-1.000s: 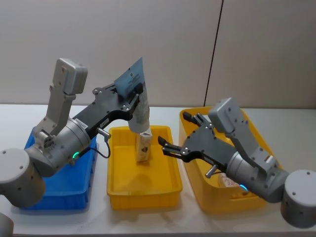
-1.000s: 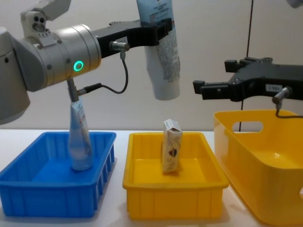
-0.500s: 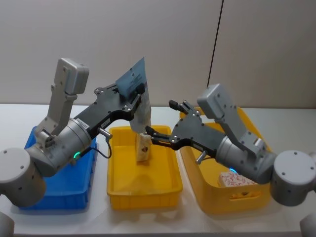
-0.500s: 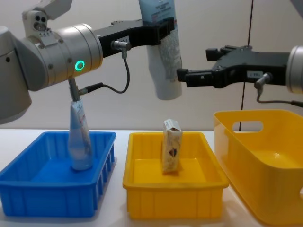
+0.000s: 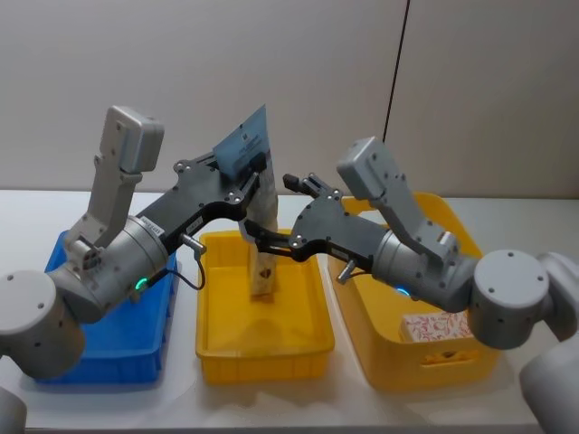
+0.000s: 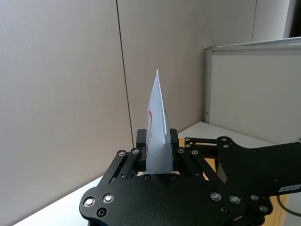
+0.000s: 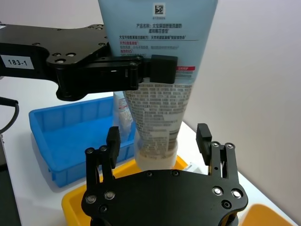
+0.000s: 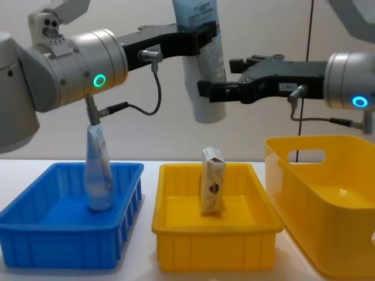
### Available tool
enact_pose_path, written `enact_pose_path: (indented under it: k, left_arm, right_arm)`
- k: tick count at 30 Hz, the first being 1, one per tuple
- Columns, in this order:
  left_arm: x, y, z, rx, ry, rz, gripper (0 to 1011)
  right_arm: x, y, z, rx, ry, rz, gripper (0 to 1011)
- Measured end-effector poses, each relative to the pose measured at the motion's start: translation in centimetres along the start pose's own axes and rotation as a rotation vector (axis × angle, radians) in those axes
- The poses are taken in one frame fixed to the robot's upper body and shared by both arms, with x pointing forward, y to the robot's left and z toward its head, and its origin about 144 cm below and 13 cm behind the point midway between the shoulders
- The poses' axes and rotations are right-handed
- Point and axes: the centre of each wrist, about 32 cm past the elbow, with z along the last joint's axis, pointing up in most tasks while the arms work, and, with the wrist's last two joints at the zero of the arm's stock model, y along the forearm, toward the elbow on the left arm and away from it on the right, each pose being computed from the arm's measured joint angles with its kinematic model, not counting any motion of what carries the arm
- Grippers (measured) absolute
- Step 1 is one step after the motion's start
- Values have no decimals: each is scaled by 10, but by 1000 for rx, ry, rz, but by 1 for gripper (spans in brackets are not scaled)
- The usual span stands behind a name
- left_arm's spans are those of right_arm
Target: Bimanual collaborative sorting of washing and personal care products
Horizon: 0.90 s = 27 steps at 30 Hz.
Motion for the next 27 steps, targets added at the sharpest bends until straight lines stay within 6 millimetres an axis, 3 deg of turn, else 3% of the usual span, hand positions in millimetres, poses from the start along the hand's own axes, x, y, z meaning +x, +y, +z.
enact_pose_path:
  k: [10,16,21,25,27]
  left_arm:
    - [0,0,0,0,0,-1,231]
    - [0,0,0,0,0,-1,237]
    - [0,0,0,0,0,-1,351]
    - [0,0,0,0,0,-1,487]
    - [0,0,0,0,0,-1,570]
  right_arm:
    - [5,16,-4,10,27,30,756]
    - [6,23,-6,13,40,39,508]
    - [6,27,-6,17,48,42,416]
    - [5,29,-6,19,53,42,278]
    - [5,29,-6,19,55,40,257]
